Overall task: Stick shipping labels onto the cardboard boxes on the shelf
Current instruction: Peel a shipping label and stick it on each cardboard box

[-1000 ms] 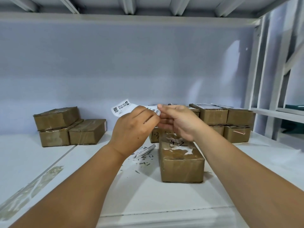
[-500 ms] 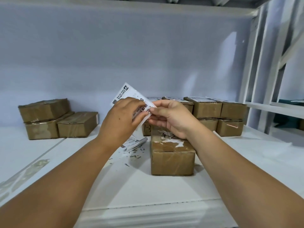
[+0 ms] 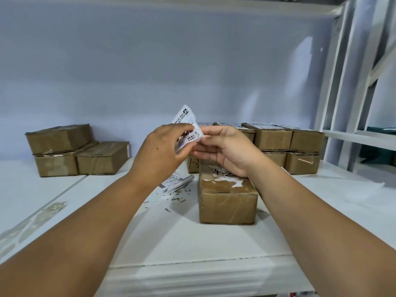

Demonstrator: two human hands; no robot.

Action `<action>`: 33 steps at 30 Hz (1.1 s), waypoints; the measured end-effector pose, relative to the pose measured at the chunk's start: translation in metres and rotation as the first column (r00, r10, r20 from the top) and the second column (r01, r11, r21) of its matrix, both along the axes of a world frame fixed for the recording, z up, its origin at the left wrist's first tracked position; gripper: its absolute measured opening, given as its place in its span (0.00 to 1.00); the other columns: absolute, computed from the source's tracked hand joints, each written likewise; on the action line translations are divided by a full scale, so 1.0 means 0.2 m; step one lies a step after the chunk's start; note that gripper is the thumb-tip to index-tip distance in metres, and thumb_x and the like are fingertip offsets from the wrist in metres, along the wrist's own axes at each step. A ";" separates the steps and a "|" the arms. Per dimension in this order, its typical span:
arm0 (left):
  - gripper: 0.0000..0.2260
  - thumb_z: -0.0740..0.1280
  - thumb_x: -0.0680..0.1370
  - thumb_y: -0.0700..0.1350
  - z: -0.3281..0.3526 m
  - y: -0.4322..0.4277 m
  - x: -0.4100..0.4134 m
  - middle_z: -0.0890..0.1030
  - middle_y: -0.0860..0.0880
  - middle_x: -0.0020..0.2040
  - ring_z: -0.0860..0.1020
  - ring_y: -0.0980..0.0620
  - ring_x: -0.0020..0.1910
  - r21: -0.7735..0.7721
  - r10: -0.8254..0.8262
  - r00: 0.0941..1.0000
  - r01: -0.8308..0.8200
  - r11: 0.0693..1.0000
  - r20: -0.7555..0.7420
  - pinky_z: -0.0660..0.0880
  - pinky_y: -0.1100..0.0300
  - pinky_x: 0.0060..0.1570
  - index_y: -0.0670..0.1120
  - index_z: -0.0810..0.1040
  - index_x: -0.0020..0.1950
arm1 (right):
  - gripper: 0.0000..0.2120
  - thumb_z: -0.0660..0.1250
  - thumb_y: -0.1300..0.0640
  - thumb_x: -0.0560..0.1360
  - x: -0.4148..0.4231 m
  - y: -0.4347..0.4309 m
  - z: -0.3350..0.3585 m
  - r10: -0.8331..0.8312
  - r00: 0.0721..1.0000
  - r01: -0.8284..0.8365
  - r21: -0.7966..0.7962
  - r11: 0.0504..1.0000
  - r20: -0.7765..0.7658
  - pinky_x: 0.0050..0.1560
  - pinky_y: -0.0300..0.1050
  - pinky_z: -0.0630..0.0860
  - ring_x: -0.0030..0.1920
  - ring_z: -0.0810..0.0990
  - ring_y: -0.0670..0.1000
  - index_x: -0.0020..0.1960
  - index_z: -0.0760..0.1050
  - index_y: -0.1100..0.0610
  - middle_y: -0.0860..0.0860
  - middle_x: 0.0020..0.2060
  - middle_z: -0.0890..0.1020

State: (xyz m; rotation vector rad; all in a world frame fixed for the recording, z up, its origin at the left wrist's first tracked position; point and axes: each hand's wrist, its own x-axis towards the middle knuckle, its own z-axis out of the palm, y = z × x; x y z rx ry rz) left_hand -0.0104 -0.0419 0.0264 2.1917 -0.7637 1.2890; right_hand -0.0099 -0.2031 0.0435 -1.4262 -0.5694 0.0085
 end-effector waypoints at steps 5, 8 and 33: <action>0.13 0.70 0.75 0.43 0.00 -0.01 -0.01 0.82 0.45 0.53 0.80 0.46 0.49 -0.016 -0.003 1.000 0.003 1.000 -0.001 0.74 0.56 0.51 0.44 0.80 0.58 | 0.09 0.61 0.69 0.77 0.00 0.01 0.00 -0.048 0.998 0.051 -0.060 0.997 0.050 0.48 0.43 0.81 0.38 0.84 0.47 0.46 0.79 0.61 0.51 0.36 0.85; 0.10 0.66 0.76 0.45 0.00 -0.01 -0.01 0.83 0.48 0.50 0.80 0.48 0.48 -0.004 -0.020 1.000 0.020 1.000 -0.002 0.77 0.52 0.49 0.46 0.80 0.56 | 0.07 0.63 0.66 0.77 0.01 0.01 -0.01 -0.093 0.993 0.097 -0.056 0.994 0.074 0.46 0.43 0.81 0.39 0.84 0.49 0.44 0.80 0.61 0.52 0.37 0.85; 0.11 0.62 0.80 0.45 0.01 0.01 0.06 0.77 0.53 0.33 0.72 0.53 0.31 -0.626 -0.276 0.919 0.041 0.779 -0.282 0.72 0.53 0.39 0.53 0.74 0.37 | 0.13 0.60 0.67 0.76 0.03 -0.01 0.00 -0.255 0.965 0.259 -0.063 0.964 0.066 0.43 0.44 0.78 0.30 0.79 0.46 0.34 0.73 0.59 0.51 0.29 0.80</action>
